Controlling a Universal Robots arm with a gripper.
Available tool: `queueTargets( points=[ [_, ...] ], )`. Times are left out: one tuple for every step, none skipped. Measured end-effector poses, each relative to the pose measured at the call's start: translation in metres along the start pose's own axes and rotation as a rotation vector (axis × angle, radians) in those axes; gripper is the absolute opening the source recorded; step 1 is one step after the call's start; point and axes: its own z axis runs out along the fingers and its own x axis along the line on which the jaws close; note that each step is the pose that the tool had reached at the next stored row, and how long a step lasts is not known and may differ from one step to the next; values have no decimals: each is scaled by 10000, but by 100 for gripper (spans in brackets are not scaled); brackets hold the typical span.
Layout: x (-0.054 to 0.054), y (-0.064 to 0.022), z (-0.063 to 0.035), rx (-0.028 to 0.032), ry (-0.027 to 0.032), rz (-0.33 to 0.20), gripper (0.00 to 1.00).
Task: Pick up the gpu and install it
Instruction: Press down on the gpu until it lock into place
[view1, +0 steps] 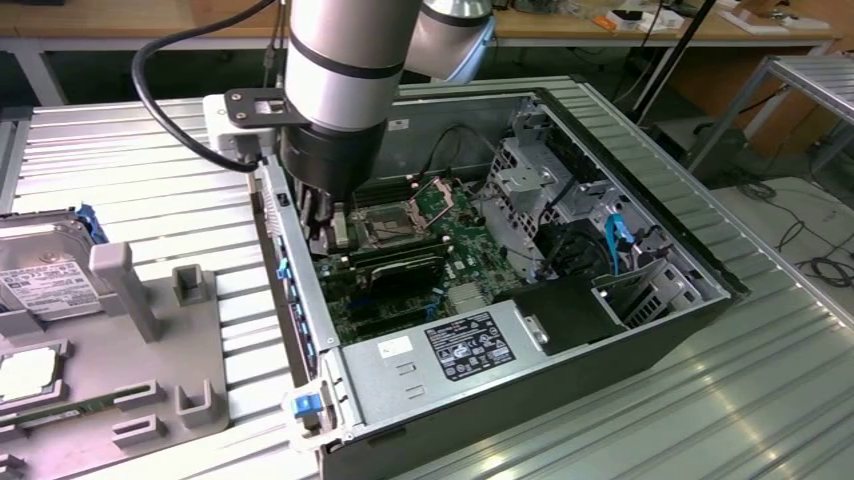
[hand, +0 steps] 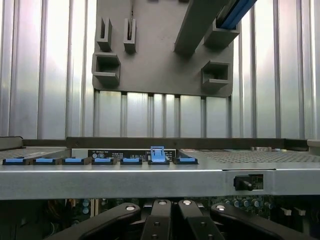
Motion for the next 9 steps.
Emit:
queueTargets(
  points=[
    [0, 1, -1, -1, 2, 0, 11],
    [0, 4, -1, 3, 5, 0, 11],
    [1, 5, 10, 36, 9, 1, 11],
    [2, 6, 19, 66, 15, 1, 11],
    [3, 7, 29, 92, 14, -2, 11],
    [3, 7, 34, 99, 7, -2, 11],
    [3, 8, 33, 100, 4, 1, 11],
    [0, 12, 9, 91, -18, 23, 11],
    [-1, 17, -25, 64, -12, 42, 11]
  ],
)
